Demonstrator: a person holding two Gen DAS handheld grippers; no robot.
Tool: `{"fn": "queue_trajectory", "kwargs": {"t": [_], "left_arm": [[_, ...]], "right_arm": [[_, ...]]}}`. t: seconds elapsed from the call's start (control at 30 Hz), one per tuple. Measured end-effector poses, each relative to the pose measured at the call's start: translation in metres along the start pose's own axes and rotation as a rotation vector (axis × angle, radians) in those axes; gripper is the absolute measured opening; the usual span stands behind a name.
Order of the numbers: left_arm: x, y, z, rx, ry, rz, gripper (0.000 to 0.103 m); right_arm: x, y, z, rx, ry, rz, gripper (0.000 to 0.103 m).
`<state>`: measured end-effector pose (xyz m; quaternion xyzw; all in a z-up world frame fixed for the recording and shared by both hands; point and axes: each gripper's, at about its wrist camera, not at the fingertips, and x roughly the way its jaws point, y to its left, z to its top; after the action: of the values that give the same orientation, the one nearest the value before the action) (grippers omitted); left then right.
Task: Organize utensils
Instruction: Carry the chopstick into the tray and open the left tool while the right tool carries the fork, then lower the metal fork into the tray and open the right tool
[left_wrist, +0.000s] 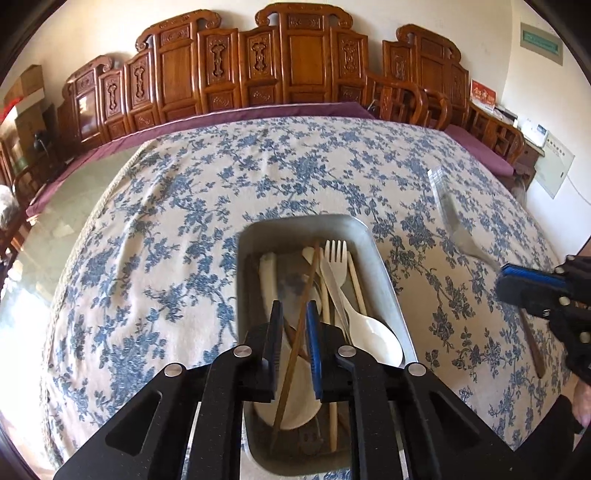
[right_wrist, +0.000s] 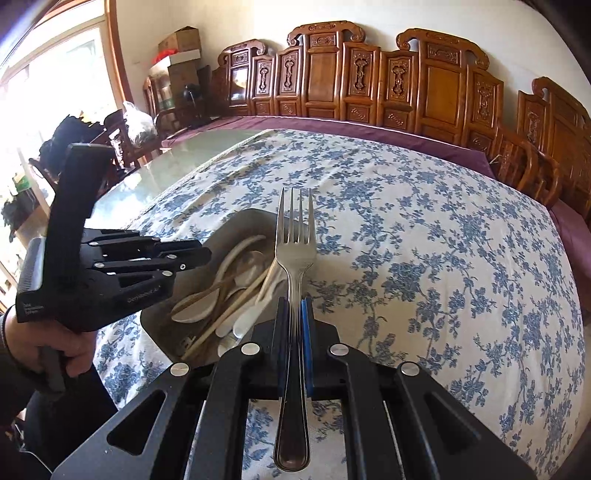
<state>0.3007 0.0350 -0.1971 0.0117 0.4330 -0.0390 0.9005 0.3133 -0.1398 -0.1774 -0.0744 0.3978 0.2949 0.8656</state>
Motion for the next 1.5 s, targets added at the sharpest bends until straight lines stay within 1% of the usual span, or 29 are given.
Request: {"fn": "queue_trajectory", "kwargs": {"t": [0.43, 0.6, 0.73, 0.8, 1.17, 1.5], "left_arm": [[-0.045, 0.048, 0.001, -0.032, -0.048, 0.038, 0.018], [-0.053, 0.06, -0.002, -0.041, -0.053, 0.049, 0.019], [-0.054, 0.067, -0.006, -0.049, -0.049, 0.053, 0.02], [-0.053, 0.07, -0.009, -0.054, -0.045, 0.054, 0.024], [-0.041, 0.075, -0.028, -0.057, -0.004, 0.047, 0.028], [-0.035, 0.078, -0.034, -0.062, 0.012, 0.042, 0.028]], "right_arm": [[0.03, 0.041, 0.034, -0.006, 0.009, 0.056, 0.008], [0.043, 0.052, 0.041, 0.001, 0.022, 0.061, 0.008], [0.057, 0.055, 0.042, 0.024, 0.045, 0.054, 0.008], [0.065, 0.055, 0.039, 0.038, 0.059, 0.05, 0.008], [0.105, 0.052, 0.024, 0.118, 0.144, 0.031, 0.008], [0.117, 0.059, 0.025, 0.178, 0.149, 0.038, 0.009]]}}
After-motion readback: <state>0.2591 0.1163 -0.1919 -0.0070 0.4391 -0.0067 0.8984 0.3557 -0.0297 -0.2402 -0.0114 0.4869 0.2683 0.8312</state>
